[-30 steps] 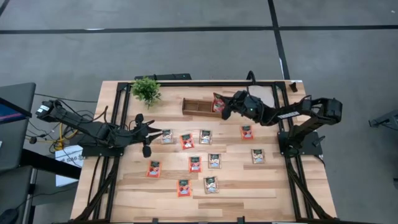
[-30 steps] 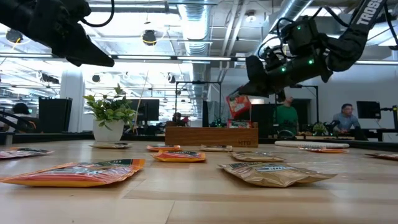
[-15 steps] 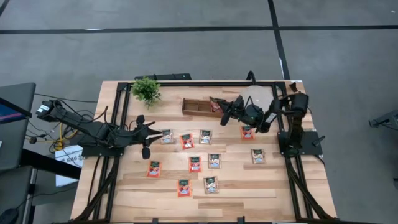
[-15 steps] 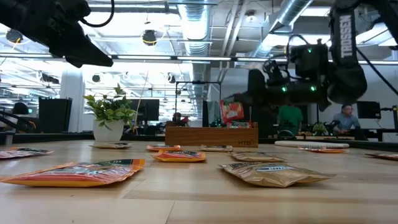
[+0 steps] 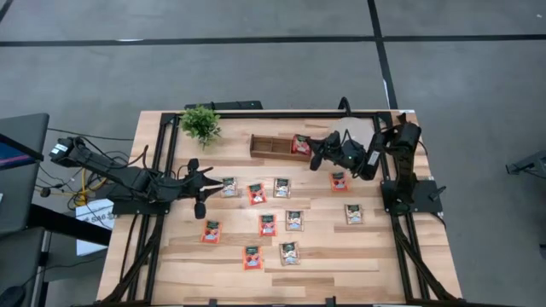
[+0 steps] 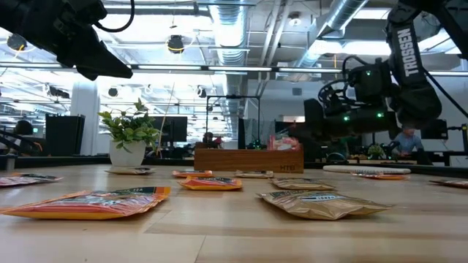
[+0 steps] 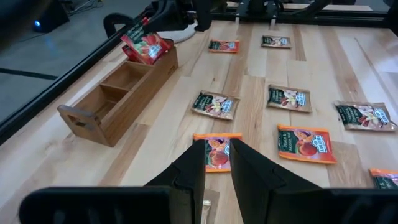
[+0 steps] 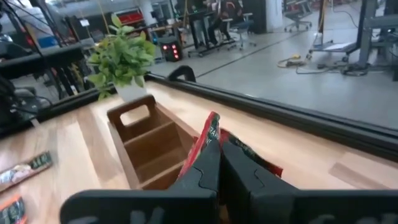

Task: Pick & Place Tea
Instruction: Put the red tea bag into the right section of the wooden organizer

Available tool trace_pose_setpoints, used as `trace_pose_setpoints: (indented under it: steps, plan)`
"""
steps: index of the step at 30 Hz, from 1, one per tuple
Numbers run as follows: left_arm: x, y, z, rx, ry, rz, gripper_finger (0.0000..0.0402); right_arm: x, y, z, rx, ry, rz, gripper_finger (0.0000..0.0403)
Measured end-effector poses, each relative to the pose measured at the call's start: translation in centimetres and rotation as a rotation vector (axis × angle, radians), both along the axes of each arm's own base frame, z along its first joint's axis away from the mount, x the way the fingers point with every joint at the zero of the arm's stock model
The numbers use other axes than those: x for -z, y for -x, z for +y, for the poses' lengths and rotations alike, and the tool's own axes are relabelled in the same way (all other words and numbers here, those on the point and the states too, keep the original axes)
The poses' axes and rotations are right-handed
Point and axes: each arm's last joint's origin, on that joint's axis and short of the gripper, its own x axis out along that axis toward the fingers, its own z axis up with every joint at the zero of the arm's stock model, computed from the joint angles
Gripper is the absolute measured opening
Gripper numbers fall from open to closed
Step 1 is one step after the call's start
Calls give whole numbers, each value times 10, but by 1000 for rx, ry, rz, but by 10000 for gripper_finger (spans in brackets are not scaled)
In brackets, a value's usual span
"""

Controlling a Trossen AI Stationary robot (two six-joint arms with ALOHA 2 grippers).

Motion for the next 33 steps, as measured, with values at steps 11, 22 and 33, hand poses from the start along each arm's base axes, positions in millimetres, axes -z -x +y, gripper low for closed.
trace_pose_setpoints:
  steps: [11,22,33]
  plan:
    - [0,0,0,0,1,0,66,-2,-3,-3,-1,35,5,0]
    - [0,0,0,0,1,-1,66,-1,-4,-4,2,27,19,0]
    - [0,0,0,0,2,-1,66,-1,-4,-4,4,21,16,53]
